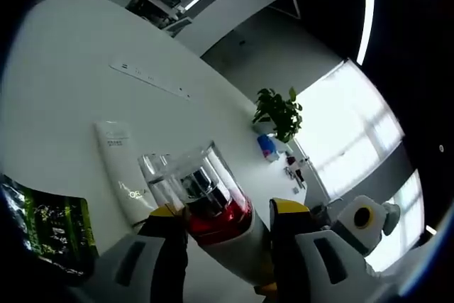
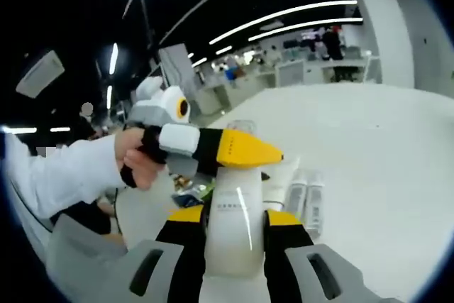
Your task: Arrange the skincare products in the storage area until every visible bottle or jar stands upright without overlapping.
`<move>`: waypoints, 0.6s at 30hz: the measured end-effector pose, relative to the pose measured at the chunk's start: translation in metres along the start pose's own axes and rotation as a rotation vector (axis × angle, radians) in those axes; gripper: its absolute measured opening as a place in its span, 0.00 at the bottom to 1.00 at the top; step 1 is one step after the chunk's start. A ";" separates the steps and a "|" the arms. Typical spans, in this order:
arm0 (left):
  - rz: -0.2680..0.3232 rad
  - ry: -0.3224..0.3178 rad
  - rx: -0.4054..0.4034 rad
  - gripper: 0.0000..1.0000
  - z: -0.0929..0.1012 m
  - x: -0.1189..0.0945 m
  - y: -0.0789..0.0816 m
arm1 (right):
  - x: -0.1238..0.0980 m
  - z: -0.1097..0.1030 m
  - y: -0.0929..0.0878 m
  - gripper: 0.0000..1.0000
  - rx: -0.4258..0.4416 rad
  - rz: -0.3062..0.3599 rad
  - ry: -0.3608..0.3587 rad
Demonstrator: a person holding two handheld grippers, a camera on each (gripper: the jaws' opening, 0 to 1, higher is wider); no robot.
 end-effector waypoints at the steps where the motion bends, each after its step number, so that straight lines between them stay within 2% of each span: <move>1: 0.004 -0.004 0.000 0.40 0.000 0.000 0.000 | -0.001 -0.002 0.000 0.23 -0.020 0.004 -0.011; 5: 0.008 -0.025 0.004 0.39 -0.008 0.001 0.011 | -0.002 -0.006 -0.001 0.23 -0.107 0.036 -0.067; 11: 0.029 -0.068 0.030 0.36 -0.021 0.003 0.025 | -0.002 -0.011 -0.004 0.23 -0.158 0.023 -0.094; 13: 0.042 -0.100 -0.006 0.34 -0.018 0.003 0.023 | -0.003 -0.009 -0.005 0.23 -0.159 0.026 -0.098; 18: 0.050 -0.152 0.009 0.28 0.002 0.005 0.008 | 0.000 -0.009 -0.006 0.23 -0.148 0.010 -0.106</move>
Point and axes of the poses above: the point that each gripper's makers call its tool centre point, and the gripper's own axes: x roughly forward along the fingers, z roughly to its right, y roughly out of its top, the point moved 10 cm from there along -x, roughly backward along the fingers
